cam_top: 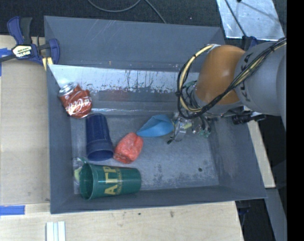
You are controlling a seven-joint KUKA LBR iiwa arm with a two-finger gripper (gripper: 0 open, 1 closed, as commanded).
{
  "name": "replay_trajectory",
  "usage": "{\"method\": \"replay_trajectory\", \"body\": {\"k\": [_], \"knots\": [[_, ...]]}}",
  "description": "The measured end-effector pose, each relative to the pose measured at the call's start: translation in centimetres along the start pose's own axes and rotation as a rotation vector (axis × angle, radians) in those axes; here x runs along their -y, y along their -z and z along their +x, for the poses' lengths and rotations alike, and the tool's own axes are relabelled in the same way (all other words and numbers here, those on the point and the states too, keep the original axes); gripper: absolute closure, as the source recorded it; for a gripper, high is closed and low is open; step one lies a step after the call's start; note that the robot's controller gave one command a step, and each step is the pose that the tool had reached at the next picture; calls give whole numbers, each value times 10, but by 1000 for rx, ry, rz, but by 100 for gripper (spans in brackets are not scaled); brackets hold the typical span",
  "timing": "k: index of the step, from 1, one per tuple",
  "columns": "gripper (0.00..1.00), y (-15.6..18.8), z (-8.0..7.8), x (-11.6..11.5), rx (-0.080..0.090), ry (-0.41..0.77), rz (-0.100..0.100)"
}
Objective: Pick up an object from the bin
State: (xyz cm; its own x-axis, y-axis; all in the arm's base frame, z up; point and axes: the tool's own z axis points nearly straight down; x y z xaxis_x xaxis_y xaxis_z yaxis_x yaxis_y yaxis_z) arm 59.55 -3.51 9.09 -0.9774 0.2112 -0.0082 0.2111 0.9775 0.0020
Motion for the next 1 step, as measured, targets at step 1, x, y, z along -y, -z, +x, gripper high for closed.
{"method": "replay_trajectory", "body": {"k": [1], "knots": [[100, 0, 0, 0, 0, 0, 0]]}}
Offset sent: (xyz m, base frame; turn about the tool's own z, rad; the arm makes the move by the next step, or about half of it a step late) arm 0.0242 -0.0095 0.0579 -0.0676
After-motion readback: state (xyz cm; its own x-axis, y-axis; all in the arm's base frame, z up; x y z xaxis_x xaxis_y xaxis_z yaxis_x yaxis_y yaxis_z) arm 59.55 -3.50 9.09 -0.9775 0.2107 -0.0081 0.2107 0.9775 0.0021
